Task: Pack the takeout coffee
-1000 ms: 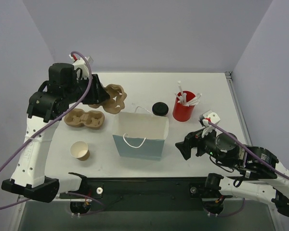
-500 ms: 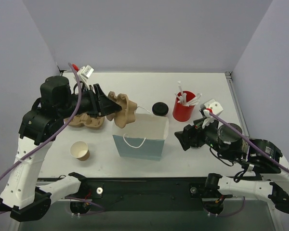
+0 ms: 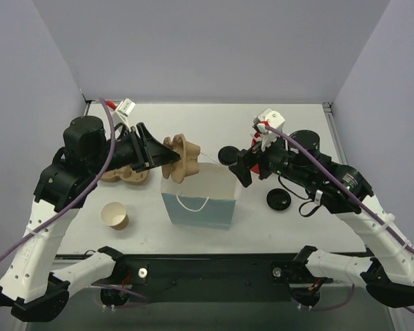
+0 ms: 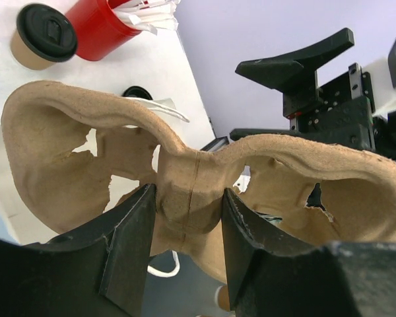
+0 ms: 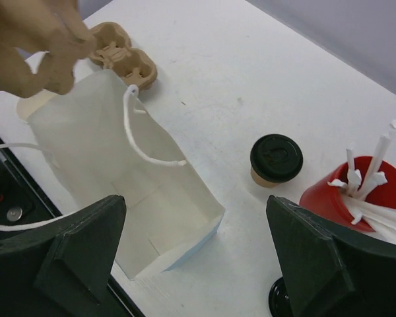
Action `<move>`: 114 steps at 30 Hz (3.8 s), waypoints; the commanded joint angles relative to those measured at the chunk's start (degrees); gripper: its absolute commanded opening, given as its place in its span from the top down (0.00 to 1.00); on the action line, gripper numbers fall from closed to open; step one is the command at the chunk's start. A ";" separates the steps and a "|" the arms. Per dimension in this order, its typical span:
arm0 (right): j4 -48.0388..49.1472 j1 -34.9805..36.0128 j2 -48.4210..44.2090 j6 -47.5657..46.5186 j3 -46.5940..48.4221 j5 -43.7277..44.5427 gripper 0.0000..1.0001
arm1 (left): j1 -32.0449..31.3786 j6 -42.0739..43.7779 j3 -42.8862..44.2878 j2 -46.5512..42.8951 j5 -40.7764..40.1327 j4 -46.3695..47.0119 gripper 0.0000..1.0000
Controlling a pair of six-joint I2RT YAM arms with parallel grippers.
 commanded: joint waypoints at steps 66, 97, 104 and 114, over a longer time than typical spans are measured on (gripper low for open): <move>17.47 -11.66 6.89 -17.23 -11.86 -34.76 0.43 | -18.47 4.47 12.34 16.25 -24.49 -22.61 0.60; 20.29 -8.84 12.26 -13.55 -9.57 -30.55 0.85 | -18.56 8.60 18.49 22.32 -30.11 -29.48 0.61; 20.20 -7.70 8.75 -9.94 -13.52 -28.61 0.91 | -20.32 8.60 19.37 23.90 -33.19 -31.24 0.61; 19.32 -7.61 7.96 -6.86 -14.67 -27.74 0.93 | -23.83 7.28 22.71 26.98 -38.81 -36.60 0.62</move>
